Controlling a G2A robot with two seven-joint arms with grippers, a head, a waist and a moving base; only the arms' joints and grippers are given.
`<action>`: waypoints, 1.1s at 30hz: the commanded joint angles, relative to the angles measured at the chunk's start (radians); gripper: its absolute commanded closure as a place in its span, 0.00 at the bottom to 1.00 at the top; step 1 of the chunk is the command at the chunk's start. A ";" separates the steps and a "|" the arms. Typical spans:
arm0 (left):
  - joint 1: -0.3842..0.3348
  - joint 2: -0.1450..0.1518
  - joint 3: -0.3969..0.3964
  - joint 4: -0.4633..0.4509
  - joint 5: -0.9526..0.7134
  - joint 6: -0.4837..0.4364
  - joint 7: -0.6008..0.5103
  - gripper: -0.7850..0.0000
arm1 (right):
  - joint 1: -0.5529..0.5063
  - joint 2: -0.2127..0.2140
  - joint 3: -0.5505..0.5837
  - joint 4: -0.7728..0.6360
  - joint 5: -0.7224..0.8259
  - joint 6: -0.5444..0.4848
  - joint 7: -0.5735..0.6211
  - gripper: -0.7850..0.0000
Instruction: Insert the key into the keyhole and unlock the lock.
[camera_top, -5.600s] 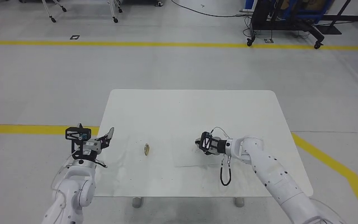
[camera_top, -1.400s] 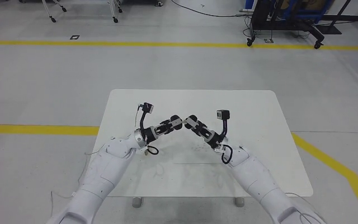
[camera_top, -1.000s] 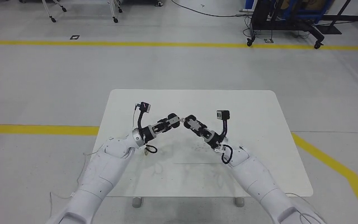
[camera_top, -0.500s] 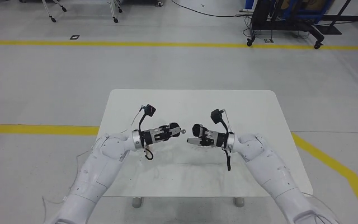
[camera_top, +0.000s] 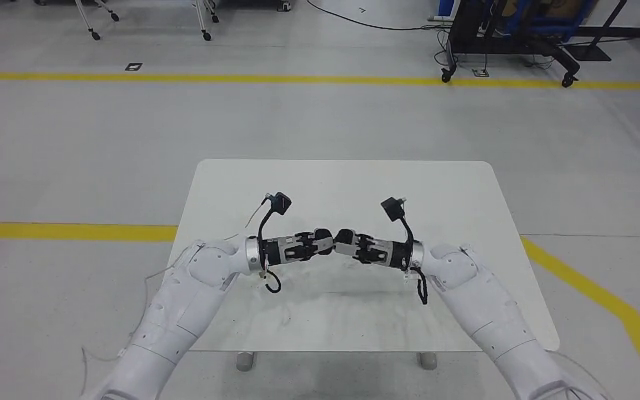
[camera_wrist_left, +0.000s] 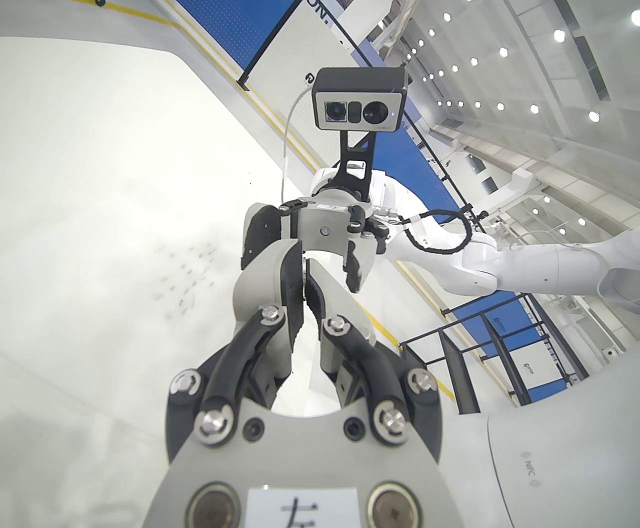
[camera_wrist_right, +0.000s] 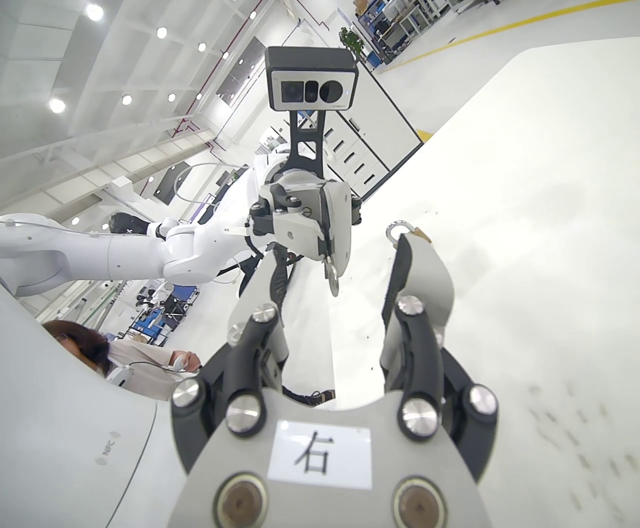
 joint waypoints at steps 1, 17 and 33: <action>-0.003 0.000 0.002 0.004 -0.003 -0.004 0.000 1.00 | 0.005 0.001 -0.003 0.005 0.001 -0.003 0.000 0.55; -0.013 0.006 0.011 0.018 0.017 -0.003 0.030 1.00 | 0.012 0.007 -0.026 0.032 0.078 -0.042 0.007 1.00; -0.013 0.010 -0.009 0.028 0.051 -0.007 0.111 0.00 | -0.035 0.066 0.138 0.007 0.069 -0.104 -0.004 1.00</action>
